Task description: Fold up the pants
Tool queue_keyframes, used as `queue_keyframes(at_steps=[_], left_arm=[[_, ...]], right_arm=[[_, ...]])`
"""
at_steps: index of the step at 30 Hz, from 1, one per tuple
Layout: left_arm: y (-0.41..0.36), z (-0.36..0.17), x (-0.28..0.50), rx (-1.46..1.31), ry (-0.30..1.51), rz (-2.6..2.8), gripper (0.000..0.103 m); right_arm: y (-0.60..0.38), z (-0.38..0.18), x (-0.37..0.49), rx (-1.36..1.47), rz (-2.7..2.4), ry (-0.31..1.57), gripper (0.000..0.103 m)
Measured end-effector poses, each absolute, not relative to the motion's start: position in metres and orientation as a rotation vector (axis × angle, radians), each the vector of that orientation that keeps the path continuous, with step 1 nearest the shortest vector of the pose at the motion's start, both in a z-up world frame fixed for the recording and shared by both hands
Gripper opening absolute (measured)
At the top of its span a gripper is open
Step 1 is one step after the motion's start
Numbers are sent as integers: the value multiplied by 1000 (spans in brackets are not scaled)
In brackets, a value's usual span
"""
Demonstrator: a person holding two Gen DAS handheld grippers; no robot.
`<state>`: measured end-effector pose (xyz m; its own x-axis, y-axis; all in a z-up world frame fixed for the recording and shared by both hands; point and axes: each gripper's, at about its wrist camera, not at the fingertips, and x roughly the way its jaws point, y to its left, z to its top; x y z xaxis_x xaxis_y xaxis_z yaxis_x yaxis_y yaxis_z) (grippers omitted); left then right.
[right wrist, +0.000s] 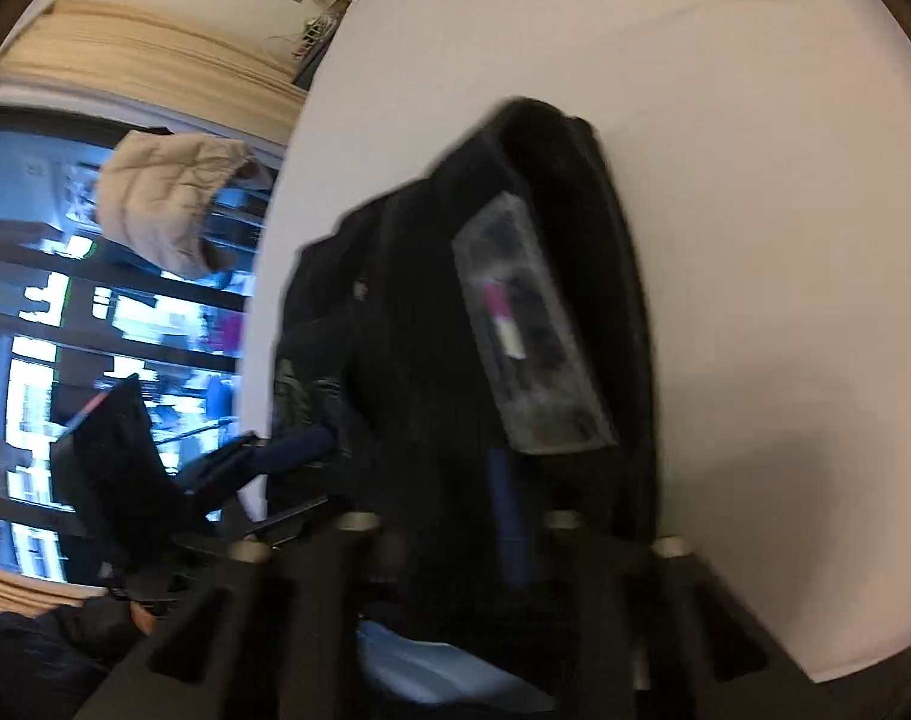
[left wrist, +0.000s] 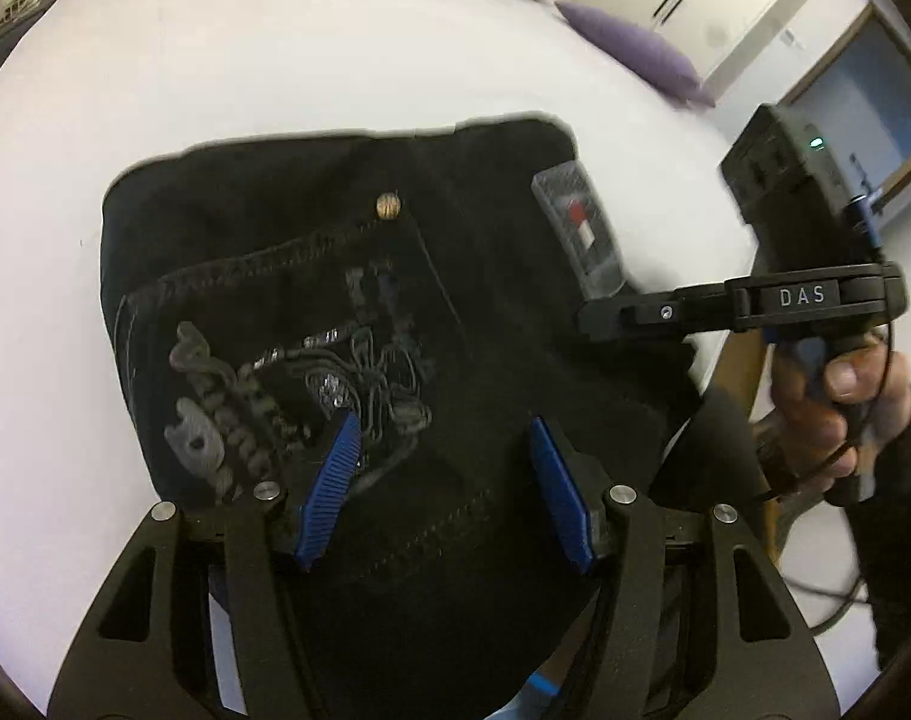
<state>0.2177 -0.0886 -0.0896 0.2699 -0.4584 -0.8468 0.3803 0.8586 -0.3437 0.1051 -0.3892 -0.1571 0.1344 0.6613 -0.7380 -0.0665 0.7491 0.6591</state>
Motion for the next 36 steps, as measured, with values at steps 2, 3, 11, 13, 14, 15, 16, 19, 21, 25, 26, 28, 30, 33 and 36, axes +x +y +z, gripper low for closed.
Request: queue_keyframes(at_steps=[2, 3, 11, 13, 14, 15, 16, 19, 21, 25, 26, 28, 30, 33, 36], left_arm=[[-90, -88, 217, -56, 1169, -557, 57], [-92, -87, 217, -48, 1174, -551, 57], [-90, -85, 209, -48, 1173, -538, 57], [-99, -91, 206, -47, 1172, -539, 57], [-97, -91, 204, -48, 1171, -539, 57], [-96, -89, 202, -50, 1169, -539, 57], [-96, -91, 202, -52, 1168, -538, 58], [-91, -82, 199, -64, 1169, -542, 58], [-88, -77, 197, -79, 1176, -540, 59], [-77, -62, 190, -84, 1165, -529, 62], [-71, -55, 188, -90, 1154, -524, 70], [-54, -42, 183, -113, 1113, -498, 81], [-33, -37, 182, -152, 1092, -455, 92], [-7, -48, 192, -203, 1133, -385, 93], [9, -64, 201, -278, 1183, -366, 93]], right_arm=[[-395, -155, 98, 577, 556, 1339, 12], [-397, -153, 96, 580, 550, 1336, 12], [-413, -135, 64, 550, 520, 1326, 13], [-414, -129, 57, 545, 507, 1317, 31], [-415, -125, 55, 532, 485, 1309, 39], [-418, -122, 53, 529, 466, 1301, 54], [-421, -118, 52, 531, 449, 1293, 60], [-434, -106, 52, 552, 429, 1243, 60], [-439, -100, 55, 556, 418, 1221, 60], [-446, -97, 70, 571, 406, 1193, 61], [-446, -99, 76, 579, 411, 1187, 62], [-447, -104, 84, 600, 414, 1189, 66], [-445, -114, 94, 619, 435, 1204, 66], [-439, -128, 106, 623, 434, 1240, 66], [-437, -144, 116, 624, 426, 1276, 67]])
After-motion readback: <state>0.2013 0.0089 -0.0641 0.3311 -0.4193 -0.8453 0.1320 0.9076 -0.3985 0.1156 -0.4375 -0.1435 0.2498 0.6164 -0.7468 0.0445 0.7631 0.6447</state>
